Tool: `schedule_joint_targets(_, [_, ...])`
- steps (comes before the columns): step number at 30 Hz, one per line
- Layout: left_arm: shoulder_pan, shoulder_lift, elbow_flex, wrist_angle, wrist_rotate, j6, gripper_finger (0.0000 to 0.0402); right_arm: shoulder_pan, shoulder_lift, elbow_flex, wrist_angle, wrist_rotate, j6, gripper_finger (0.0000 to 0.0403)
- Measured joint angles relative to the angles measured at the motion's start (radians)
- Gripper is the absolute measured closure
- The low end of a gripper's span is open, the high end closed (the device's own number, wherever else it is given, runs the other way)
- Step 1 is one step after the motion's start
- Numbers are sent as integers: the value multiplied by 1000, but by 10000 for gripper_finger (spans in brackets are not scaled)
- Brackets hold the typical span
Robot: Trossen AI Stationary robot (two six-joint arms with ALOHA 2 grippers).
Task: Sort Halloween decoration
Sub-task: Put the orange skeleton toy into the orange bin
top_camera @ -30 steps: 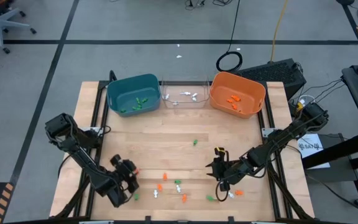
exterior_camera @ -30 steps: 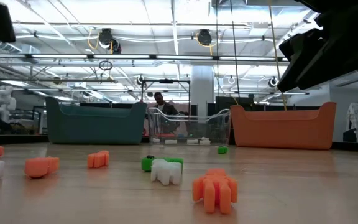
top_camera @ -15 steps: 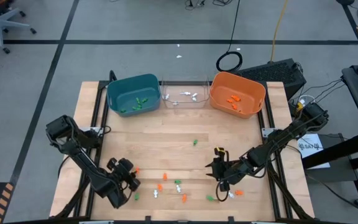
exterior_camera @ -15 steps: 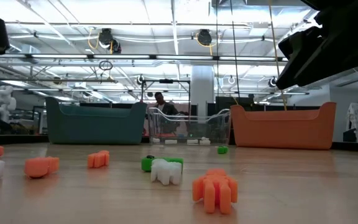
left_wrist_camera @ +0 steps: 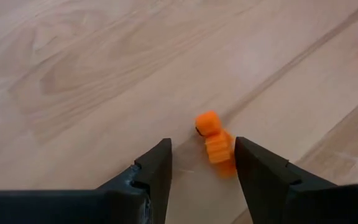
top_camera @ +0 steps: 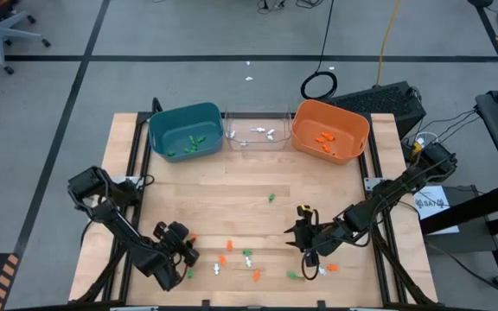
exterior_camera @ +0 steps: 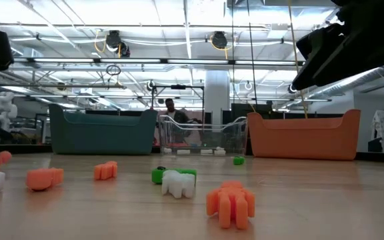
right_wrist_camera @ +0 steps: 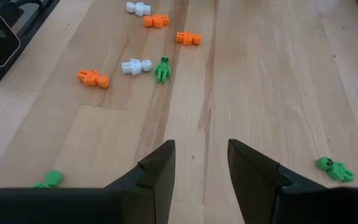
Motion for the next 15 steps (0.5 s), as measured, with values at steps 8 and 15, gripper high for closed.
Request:
schedule_joint_targets(8, [3, 9, -1, 81, -16, 126, 256, 0, 0, 0, 0, 0, -3, 269])
schedule_joint_targets(15, [5, 9, -1, 96, -22, 211, 352, 0, 0, 0, 0, 0, -4, 269])
